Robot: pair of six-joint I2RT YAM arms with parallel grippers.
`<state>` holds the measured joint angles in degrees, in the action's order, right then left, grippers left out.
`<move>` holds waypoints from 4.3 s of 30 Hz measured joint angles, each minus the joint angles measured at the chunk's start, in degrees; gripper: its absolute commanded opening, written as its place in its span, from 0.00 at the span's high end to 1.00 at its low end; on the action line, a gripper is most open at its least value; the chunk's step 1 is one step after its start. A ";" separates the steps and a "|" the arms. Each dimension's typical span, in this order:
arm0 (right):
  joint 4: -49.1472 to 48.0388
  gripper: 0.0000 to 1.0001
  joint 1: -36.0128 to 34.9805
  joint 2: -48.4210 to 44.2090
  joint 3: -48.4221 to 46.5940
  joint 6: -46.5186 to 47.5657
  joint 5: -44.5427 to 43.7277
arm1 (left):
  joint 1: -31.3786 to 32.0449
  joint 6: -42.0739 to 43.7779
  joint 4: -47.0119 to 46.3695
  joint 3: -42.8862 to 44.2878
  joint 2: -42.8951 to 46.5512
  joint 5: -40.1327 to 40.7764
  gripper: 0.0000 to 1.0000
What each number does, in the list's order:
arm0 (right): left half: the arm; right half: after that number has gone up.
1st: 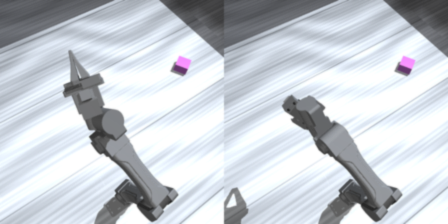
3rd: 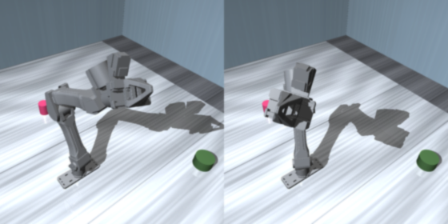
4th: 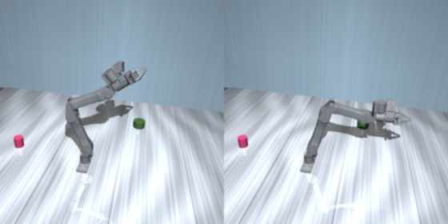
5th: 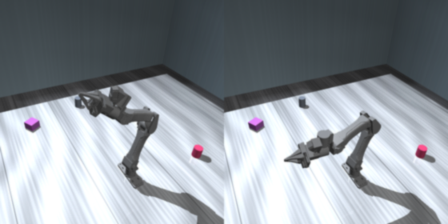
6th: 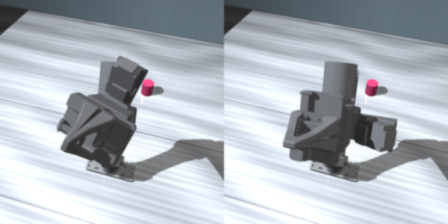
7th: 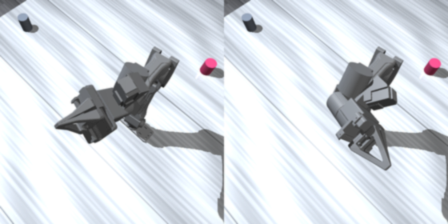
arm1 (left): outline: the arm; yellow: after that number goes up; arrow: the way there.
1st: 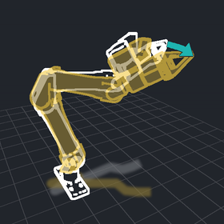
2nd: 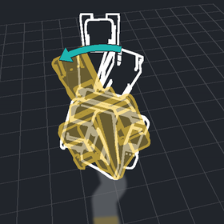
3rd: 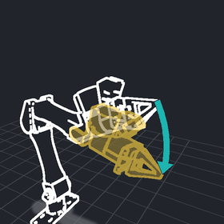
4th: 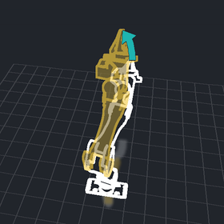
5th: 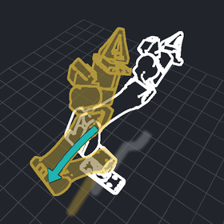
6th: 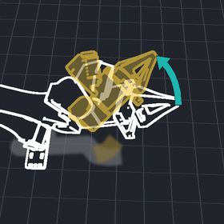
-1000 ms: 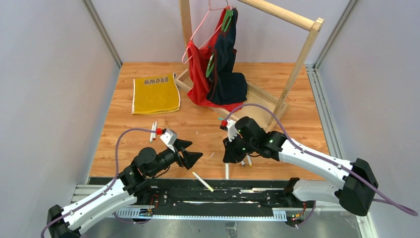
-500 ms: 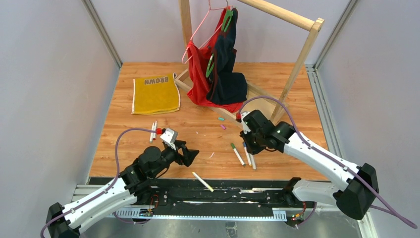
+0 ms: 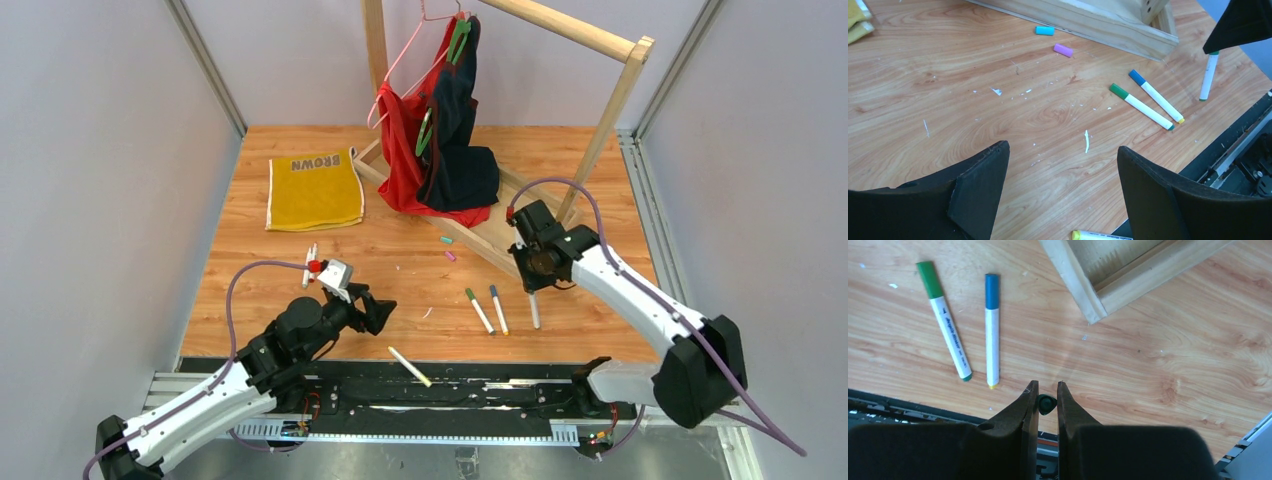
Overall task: Insert the pens into the pen caps
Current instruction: Place the pen at the center of the board, then pick up the pen from the center of the board.
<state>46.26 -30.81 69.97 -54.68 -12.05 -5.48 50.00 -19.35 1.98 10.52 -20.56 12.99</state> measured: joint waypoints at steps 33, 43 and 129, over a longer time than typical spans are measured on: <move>-17.79 0.50 2.86 11.85 2.05 -0.63 12.50 | -3.48 -0.44 4.33 3.21 -4.44 5.60 0.11; -20.39 0.50 2.86 -1.79 7.91 1.11 15.30 | -26.49 -3.23 5.97 6.88 -17.97 4.66 0.37; -43.65 0.44 2.84 -18.25 23.34 -10.27 37.88 | -15.52 0.94 -9.01 9.42 -23.50 -22.08 1.00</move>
<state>2.61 -27.97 51.72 -31.33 -22.33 32.40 34.48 -18.41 -7.03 19.94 -44.05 -9.08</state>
